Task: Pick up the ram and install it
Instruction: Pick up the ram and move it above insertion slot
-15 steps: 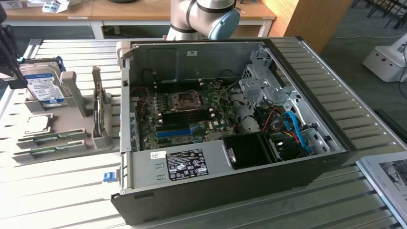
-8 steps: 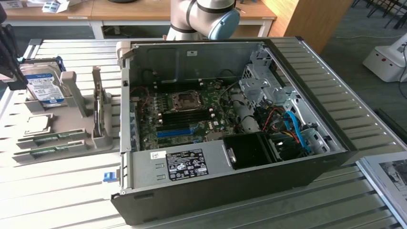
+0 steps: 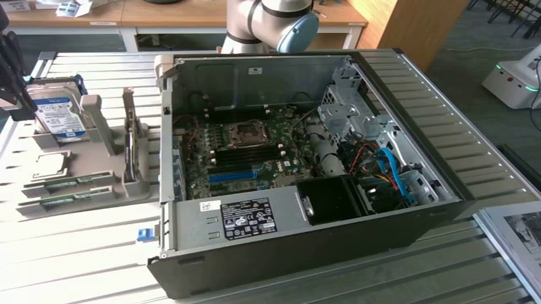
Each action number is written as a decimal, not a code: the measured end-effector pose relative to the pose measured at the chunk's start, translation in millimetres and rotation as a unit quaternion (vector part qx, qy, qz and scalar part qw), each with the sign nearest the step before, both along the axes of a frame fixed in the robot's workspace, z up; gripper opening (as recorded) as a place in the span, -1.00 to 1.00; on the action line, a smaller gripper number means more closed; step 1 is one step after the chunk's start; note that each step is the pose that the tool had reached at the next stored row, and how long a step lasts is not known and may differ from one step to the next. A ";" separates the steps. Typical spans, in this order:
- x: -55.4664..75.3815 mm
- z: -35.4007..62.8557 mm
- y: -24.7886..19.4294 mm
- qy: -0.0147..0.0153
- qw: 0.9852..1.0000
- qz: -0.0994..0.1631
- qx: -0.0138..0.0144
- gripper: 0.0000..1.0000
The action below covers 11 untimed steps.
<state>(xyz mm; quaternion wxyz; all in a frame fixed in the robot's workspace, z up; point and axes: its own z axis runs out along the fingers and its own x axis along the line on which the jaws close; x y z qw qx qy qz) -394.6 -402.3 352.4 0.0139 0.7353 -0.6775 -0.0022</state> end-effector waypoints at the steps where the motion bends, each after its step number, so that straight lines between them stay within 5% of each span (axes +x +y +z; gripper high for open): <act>1: 0.0 0.0 -0.4 0.000 1.000 0.000 0.000 -0.53; 11: 0.0 0.0 -9.3 0.000 1.000 0.000 0.000 -0.53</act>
